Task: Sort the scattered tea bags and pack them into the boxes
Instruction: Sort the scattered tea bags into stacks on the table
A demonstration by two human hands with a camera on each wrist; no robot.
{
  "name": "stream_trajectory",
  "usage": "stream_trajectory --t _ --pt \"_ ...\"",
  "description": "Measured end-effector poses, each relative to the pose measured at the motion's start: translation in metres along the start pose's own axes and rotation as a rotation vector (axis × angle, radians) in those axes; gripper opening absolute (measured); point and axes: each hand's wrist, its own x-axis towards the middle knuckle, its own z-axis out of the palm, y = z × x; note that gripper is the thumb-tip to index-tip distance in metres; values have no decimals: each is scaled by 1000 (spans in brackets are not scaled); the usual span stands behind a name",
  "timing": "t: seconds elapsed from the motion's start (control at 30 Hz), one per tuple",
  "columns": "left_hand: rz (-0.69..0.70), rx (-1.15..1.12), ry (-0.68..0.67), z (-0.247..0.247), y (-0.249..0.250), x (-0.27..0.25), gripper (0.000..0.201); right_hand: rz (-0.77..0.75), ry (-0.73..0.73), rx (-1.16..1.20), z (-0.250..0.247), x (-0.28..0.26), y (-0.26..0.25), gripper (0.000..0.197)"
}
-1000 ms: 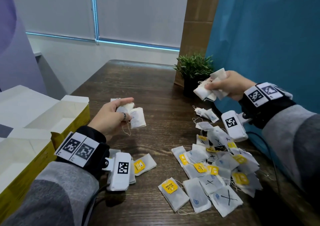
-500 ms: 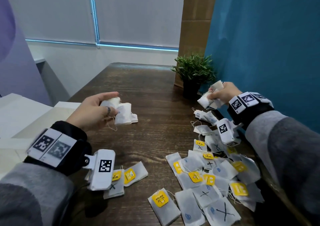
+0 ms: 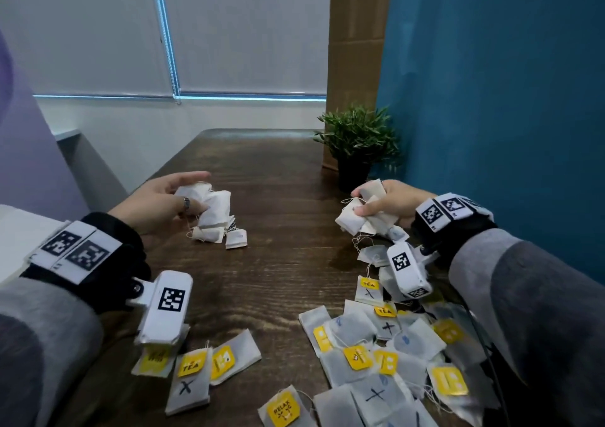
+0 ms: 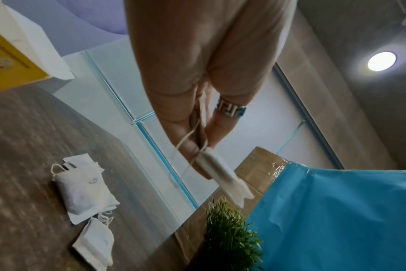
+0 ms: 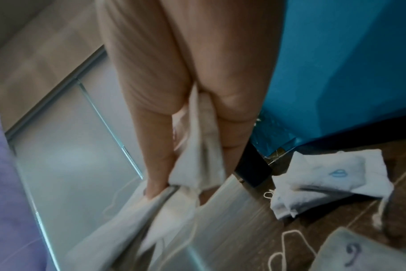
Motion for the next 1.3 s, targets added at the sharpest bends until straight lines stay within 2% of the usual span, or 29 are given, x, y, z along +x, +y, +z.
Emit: stream_trajectory --t 0.2,0.33,0.43,0.5,0.6,0.7,0.73,0.77,0.87,0.93,1.03,1.17,1.3 --pt "68 -238 105 -4 10 -10 54 -88 -148 -64 27 2 -34 28" --pt "123 -387 265 -16 2 -21 55 -124 -129 -106 78 18 -76 27" --pt "94 -443 328 -19 -14 -24 56 -138 -131 -80 124 37 -107 31" --pt "79 -441 333 -18 -24 -24 58 -145 -115 -83 149 55 -117 34" --pt "68 -444 318 -20 -34 -24 57 -136 -59 -68 181 74 -116 25" --pt "96 -463 289 -25 -38 -23 57 -124 109 -49 197 82 -116 47" --pt "99 -468 277 -23 -37 -23 57 -153 130 -36 193 79 -118 48" --pt "98 -467 274 -23 -38 -22 57 -173 78 6 193 74 -124 48" --pt "106 -446 256 -20 -40 -22 59 -126 -276 176 186 45 -136 40" --pt "128 -389 224 -15 -40 -23 62 -146 -413 184 180 28 -134 28" --pt "144 -349 139 -1 -34 -28 63 -220 -407 127 163 7 -131 16" --pt "66 -503 21 24 -18 -28 58 -261 -321 164 120 -10 -123 8" --pt "48 -459 -119 67 11 -15 72 -180 -378 344 82 -18 -106 8"
